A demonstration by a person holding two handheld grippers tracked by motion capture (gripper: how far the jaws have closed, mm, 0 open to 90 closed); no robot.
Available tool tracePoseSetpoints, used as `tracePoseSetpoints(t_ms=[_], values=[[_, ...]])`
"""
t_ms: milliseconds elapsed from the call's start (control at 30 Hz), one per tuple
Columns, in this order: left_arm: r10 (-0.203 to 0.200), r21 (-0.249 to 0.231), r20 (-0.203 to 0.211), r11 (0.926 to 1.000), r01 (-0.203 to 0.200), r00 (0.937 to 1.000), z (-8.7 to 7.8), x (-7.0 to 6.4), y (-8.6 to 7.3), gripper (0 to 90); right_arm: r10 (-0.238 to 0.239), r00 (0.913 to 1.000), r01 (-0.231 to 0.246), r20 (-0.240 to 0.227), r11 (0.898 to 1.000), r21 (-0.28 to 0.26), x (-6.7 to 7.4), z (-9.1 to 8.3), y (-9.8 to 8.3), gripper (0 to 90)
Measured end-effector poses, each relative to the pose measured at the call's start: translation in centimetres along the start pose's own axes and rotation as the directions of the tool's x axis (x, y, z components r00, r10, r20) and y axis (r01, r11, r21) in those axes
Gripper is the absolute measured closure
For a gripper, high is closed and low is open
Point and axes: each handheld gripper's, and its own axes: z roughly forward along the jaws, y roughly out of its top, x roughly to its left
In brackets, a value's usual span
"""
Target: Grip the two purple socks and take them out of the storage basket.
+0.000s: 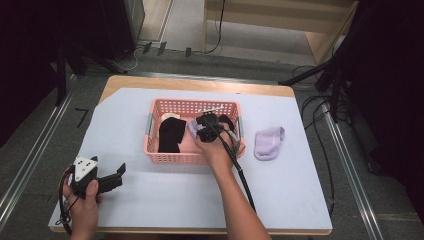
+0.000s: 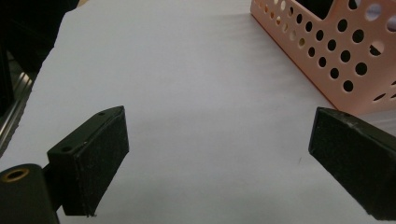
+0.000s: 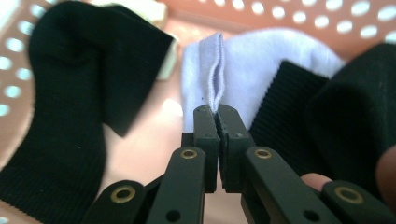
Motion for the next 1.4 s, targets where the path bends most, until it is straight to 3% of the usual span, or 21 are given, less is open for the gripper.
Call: tracePoseSetpoints(t_ms=[100,200,233,300,400,433,500,633,700,767,833,900,1000,1133,1300,1400], values=[[-0.004,0.000,-0.002,1.0000,0.004,1.0000,0.0,0.0,0.0,5.6,-0.018,0.9989,0.015,-0.043,0.997,-0.077,0.1,-0.6,-0.4,88.7],[-0.004,0.000,-0.002,1.0000,0.004,1.0000,0.0,0.0,0.0,5.6,0.005,0.9940,-0.019,-0.109,0.992,-0.128,0.1,-1.5,-0.6,88.8],[-0.005,0.000,-0.003,1.0000,0.005,1.0000,0.0,0.0,0.0,5.6,0.008,0.9903,-0.032,-0.139,0.985,-0.169,0.2,-2.4,-0.5,88.9],[-0.004,0.000,-0.002,1.0000,0.004,1.0000,0.0,0.0,0.0,5.6,0.006,0.9881,-0.035,-0.154,0.981,-0.189,0.4,-2.9,-0.5,88.9],[-0.002,0.001,-0.003,1.0000,0.002,1.0000,0.0,0.0,0.0,5.6,-0.015,0.9816,-0.033,-0.190,0.968,-0.249,1.0,-5.0,-0.1,88.9],[-0.001,0.000,-0.004,1.0000,0.001,1.0000,0.0,0.0,0.0,5.6,-0.033,0.9773,-0.029,-0.210,0.958,-0.286,1.6,-6.4,0.2,88.9],[0.004,0.003,-0.003,1.0000,-0.004,1.0000,0.0,0.0,0.0,5.6,-0.042,0.9752,-0.025,-0.217,0.954,-0.299,1.8,-6.9,0.3,88.9],[0.002,-0.001,-0.005,1.0000,-0.002,1.0000,0.0,0.0,0.0,5.6,-0.069,0.9576,-0.044,-0.280,0.925,-0.377,2.3,-9.7,0.9,88.9],[0.004,-0.002,-0.005,1.0000,-0.004,1.0000,0.0,0.0,0.0,5.6,-0.061,0.9562,-0.058,-0.286,0.920,-0.388,2.1,-10.0,1.0,88.9],[0.002,-0.001,-0.004,1.0000,-0.002,1.0000,0.0,0.0,0.0,5.6,-0.047,0.9642,-0.063,-0.261,0.914,-0.400,1.5,-10.2,1.0,88.9],[0.006,0.002,-0.001,1.0000,-0.006,1.0000,0.0,0.0,0.0,5.6,-0.014,0.9796,-0.066,-0.200,0.920,-0.386,0.5,-9.7,0.8,88.8],[0.004,0.003,-0.001,1.0000,-0.004,1.0000,0.0,0.0,0.0,5.6,0.012,0.9940,-0.050,-0.109,0.934,-0.353,-0.6,-8.8,0.5,88.4],[0.004,0.004,-0.002,1.0000,-0.004,1.0000,0.0,0.0,0.0,5.6,0.055,0.9982,-0.060,-0.024,0.959,-0.276,-2.0,-6.8,-0.2,87.7],[0.006,0.008,-0.005,1.0000,-0.006,1.0000,0.0,0.0,0.0,5.6,0.061,0.9980,-0.063,-0.019,0.975,-0.212,-2.3,-4.5,-0.8,82.0],[0.007,0.007,-0.004,1.0000,-0.007,1.0000,0.0,0.0,0.0,5.6,0.039,0.9988,-0.044,-0.031,0.985,-0.169,-1.4,-2.4,-0.5,67.1],[0.006,0.007,-0.002,1.0000,-0.006,1.0000,0.0,0.0,0.0,5.6,0.018,0.9996,-0.015,0.022,0.990,-0.139,-0.8,-1.2,-0.2,58.0]])
